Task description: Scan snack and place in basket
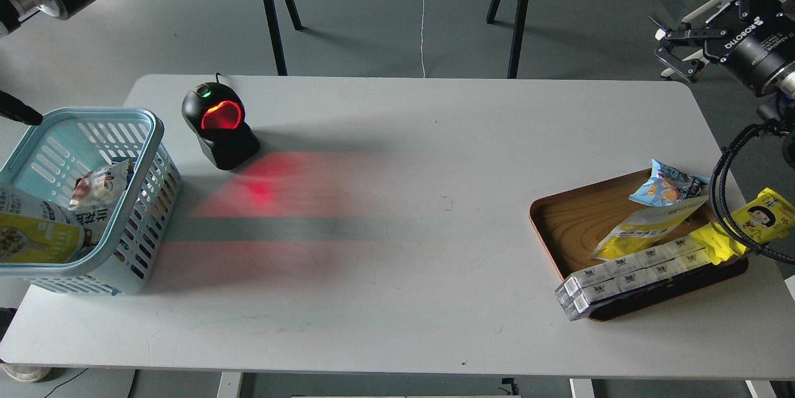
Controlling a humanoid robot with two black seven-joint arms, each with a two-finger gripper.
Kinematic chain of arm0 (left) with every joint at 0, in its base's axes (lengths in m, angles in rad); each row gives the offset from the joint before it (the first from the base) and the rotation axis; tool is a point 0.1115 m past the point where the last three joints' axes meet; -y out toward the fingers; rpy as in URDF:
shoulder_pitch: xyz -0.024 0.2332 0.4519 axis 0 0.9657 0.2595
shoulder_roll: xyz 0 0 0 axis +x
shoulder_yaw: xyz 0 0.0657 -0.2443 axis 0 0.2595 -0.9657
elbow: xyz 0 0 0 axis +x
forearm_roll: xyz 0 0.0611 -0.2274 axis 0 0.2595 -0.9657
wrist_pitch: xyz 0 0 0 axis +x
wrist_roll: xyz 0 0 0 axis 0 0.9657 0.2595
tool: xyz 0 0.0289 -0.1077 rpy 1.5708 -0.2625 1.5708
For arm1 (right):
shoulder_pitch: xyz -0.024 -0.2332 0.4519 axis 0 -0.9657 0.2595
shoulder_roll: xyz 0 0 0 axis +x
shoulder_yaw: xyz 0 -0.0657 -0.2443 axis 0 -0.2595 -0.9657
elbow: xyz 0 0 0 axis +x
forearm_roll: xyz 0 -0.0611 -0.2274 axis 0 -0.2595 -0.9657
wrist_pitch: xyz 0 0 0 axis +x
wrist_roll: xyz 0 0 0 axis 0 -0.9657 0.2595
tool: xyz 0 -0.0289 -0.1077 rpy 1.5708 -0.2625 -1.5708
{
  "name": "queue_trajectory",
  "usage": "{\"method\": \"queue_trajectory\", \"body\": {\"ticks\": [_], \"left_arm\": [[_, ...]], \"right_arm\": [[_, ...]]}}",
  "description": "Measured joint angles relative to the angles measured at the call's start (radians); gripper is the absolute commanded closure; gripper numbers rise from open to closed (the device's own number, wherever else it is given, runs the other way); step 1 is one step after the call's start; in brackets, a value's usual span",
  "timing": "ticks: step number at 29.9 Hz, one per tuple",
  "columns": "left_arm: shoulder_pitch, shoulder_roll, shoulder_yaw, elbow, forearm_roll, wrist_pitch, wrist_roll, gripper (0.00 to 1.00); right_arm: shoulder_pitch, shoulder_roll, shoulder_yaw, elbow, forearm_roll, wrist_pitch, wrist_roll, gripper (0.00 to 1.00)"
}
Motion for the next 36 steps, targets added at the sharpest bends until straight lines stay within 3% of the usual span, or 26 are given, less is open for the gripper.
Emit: {"method": "queue_trajectory", "body": {"ticks": [7, 11, 16, 21, 25, 32, 36], "left_arm": [[0.008, -0.14, -0.045, 0.12, -0.352, 0.003, -0.008, 0.02], [0.048, -0.224, -0.116, 0.185, -0.555, 0.002, -0.008, 0.02], [0.15, -0.362, -0.272, 0.285, -0.657, -0.008, -0.006, 0.01], [0.24, -0.473, -0.391, 0.312, -0.672, -0.044, 0.002, 0.01], [0.273, -0.533, -0.446, 0.356, -0.677, -0.111, 0.003, 0.01], [0.279, -0.591, -0.516, 0.481, -0.709, -0.229, 0.004, 0.01], [0.28, -0.594, -0.531, 0.501, -0.794, -0.247, 0.014, 0.0]], "right_arm": [[-0.003, -0.027, 0.004, 0.037, -0.012, 0.001, 0.0, 0.02], [-0.013, -0.104, 0.01, 0.072, -0.012, 0.006, 0.0, 0.02], [-0.034, -0.189, 0.011, 0.109, -0.008, 0.015, 0.003, 0.02], [-0.054, -0.238, 0.012, 0.123, -0.003, 0.016, 0.01, 0.02], [-0.062, -0.229, 0.009, 0.122, -0.004, 0.016, 0.011, 0.02], [-0.056, -0.108, 0.01, 0.112, -0.011, -0.03, 0.012, 0.02], [-0.056, -0.078, 0.003, 0.109, -0.012, -0.059, 0.012, 0.01]]}}
